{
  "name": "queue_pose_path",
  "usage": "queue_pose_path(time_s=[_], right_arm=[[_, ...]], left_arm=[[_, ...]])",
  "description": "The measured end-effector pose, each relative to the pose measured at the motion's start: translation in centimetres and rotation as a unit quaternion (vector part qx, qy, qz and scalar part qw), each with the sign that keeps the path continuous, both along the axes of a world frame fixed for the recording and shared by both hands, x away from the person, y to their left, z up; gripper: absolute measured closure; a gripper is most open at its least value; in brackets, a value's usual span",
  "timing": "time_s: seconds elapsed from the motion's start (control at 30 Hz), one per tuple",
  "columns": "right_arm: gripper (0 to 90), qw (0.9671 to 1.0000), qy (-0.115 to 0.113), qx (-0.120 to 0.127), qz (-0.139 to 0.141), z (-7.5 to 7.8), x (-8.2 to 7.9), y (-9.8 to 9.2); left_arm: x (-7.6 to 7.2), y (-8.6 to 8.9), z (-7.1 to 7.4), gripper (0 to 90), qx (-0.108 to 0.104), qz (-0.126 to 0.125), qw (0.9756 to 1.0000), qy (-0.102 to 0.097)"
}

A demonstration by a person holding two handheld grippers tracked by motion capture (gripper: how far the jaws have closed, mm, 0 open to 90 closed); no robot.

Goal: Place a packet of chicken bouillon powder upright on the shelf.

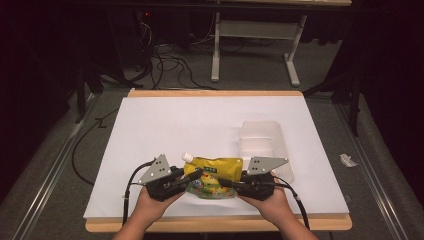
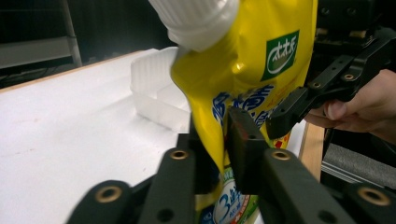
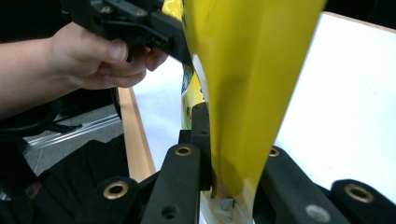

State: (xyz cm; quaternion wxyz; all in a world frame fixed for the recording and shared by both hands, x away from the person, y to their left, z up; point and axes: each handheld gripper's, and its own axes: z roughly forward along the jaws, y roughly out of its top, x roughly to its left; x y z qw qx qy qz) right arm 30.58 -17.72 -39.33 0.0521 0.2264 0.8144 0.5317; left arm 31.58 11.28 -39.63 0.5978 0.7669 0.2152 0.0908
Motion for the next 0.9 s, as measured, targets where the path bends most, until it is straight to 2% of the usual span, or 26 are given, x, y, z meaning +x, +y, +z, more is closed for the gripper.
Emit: queue_pose_path(time_s=[0.07,0.1,0.2,0.33,0.67,0.8,0.9], right_arm=[[85.8,1.0000,-0.001,0.001,-0.001,0.0,0.0,0.0],[85.9,1.0000,-0.001,0.002,-0.004,0.0,0.0,0.0],[85.9,0.9999,-0.002,0.007,-0.014,0.2,0.1,-0.1],[86.0,0.9996,-0.007,0.007,-0.026,0.3,0.1,-0.4],[86.1,0.9983,-0.020,0.016,-0.052,0.8,0.0,-1.0],[86.1,0.9976,-0.028,0.020,-0.060,1.1,0.0,-1.5],[86.1,0.9974,-0.030,0.021,-0.063,1.2,0.0,-1.7]], left_arm=[[0.0,0.0,0.0,70.1,0.002,0.002,1.0000,0.002],[0.1,0.0,-0.1,70.1,0.003,0.005,1.0000,0.001],[0.1,0.1,-0.3,57.4,0.003,0.019,0.9998,0.001],[0.3,0.3,-0.4,50.0,0.000,0.031,0.9995,0.003],[0.4,0.6,-0.6,39.1,0.013,0.051,0.9986,-0.007],[0.5,1.0,-0.8,34.9,0.018,0.073,0.9970,-0.017],[0.7,1.3,-0.9,33.7,0.019,0.081,0.9964,-0.016]])
